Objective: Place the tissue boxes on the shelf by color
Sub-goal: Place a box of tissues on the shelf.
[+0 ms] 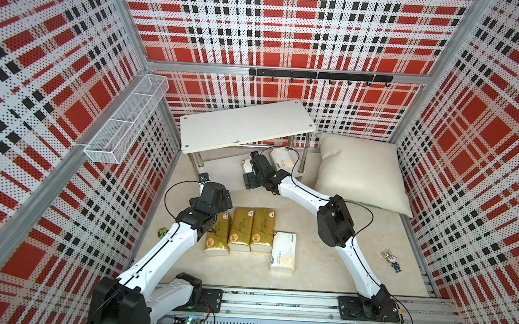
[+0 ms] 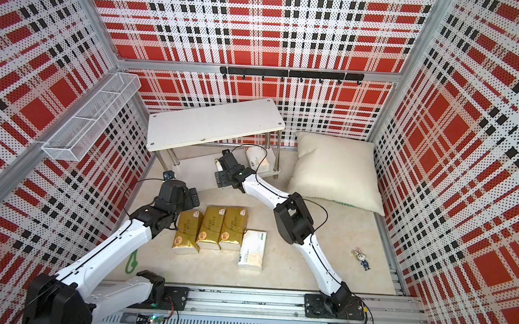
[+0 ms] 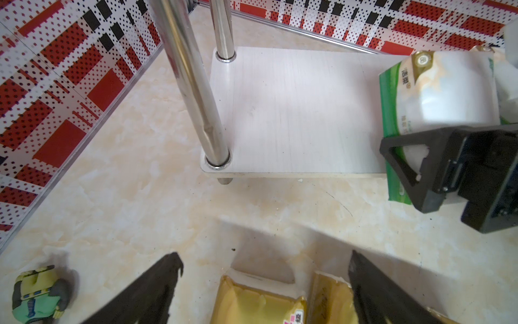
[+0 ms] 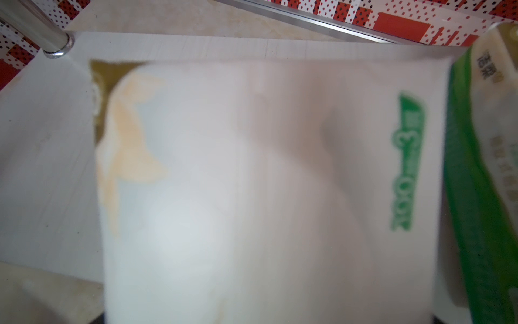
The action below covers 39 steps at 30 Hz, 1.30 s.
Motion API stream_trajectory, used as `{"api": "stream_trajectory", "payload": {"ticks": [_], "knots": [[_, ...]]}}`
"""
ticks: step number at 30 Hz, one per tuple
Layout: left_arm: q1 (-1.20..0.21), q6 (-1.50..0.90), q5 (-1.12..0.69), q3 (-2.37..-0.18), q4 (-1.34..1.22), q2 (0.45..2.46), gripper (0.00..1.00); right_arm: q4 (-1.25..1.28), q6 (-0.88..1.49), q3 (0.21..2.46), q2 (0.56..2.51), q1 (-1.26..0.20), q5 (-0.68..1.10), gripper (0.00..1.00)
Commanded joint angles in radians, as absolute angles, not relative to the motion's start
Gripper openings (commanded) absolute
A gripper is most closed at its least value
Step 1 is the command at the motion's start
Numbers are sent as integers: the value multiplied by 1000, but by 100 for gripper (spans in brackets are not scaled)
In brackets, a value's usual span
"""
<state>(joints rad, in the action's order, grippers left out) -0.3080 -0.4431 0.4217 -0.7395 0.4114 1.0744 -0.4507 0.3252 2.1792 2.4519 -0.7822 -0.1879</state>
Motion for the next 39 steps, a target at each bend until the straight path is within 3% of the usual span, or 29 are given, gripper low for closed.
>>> {"api": "stream_trajectory", "payload": {"ticks": [1, 22, 39], "knots": [[-304, -431, 414, -723, 389, 1072, 98, -382, 336, 2208, 2475, -776, -201, 92], [-301, -428, 417, -721, 389, 1066, 98, -351, 331, 2236, 2517, -776, -269, 98], [-300, -426, 421, -722, 395, 1055, 98, -309, 343, 2272, 2551, -775, -301, 95]]}}
